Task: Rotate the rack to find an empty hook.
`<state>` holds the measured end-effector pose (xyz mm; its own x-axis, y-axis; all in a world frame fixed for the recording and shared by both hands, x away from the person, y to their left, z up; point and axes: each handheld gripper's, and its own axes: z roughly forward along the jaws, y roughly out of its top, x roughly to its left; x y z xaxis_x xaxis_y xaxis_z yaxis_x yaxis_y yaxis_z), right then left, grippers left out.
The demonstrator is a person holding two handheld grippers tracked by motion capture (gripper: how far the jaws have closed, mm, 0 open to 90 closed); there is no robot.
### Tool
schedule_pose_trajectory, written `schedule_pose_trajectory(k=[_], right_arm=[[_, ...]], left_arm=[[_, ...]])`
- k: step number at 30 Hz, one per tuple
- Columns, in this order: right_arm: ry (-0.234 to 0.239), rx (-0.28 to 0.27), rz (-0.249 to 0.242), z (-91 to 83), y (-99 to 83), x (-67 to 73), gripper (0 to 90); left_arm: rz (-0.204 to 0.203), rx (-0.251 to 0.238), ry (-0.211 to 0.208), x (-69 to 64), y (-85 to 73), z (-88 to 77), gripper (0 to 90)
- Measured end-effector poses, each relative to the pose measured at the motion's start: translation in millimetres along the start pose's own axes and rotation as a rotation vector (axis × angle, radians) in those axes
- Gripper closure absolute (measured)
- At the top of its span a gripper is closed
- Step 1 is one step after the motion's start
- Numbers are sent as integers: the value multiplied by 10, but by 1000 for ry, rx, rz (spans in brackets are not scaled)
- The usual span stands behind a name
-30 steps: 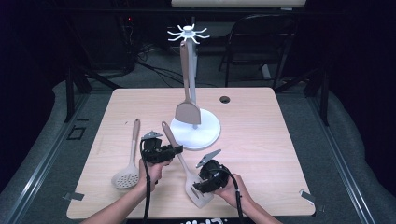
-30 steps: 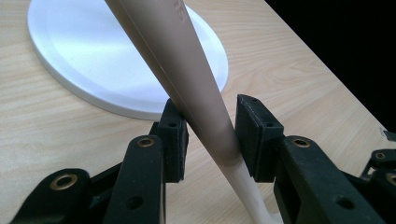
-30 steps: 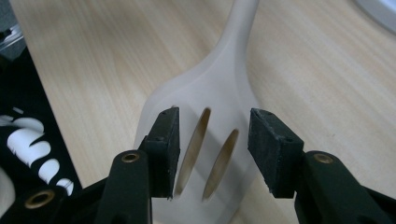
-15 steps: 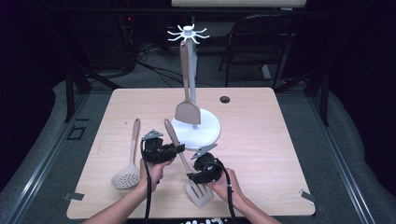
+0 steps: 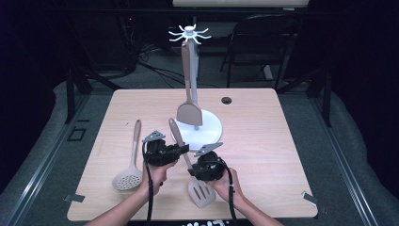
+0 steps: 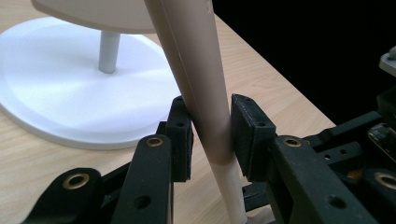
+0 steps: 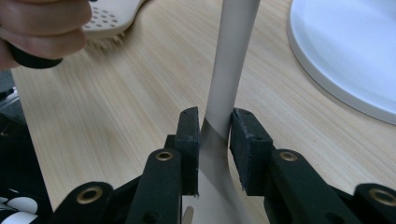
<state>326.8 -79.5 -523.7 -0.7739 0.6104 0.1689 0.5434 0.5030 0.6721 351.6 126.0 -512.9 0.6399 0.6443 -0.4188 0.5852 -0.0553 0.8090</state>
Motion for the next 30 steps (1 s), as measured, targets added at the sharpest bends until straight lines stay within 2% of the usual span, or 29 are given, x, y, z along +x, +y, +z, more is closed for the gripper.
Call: schedule_pose_trajectory(k=[5, 11, 14, 17, 21, 25, 28, 30], right_arm=[[5, -23, 17, -26, -6, -11, 752], [-1, -22, 21, -37, -3, -12, 756], [0, -26, 17, -43, -3, -20, 754], [4, -26, 16, -41, -4, -28, 752], [14, -16, 17, -53, 5, -34, 743], [28, -19, 29, -102, -2, -56, 721], [26, -24, 8, -180, -6, -51, 701], [14, -4, -11, -229, -12, -46, 679]], left_arm=[[17, -8, -31, -16, -20, 7, 682], [36, 10, -32, -34, -39, 37, 666], [34, 21, -27, -41, -58, 55, 706], [21, 12, -29, -35, -67, 58, 715], [-12, -12, -60, -12, -88, 56, 731], [3, -17, -73, -48, -65, 47, 735], [4, -17, -84, -59, -53, 29, 741], [-4, -24, -91, -65, -45, 18, 746]])
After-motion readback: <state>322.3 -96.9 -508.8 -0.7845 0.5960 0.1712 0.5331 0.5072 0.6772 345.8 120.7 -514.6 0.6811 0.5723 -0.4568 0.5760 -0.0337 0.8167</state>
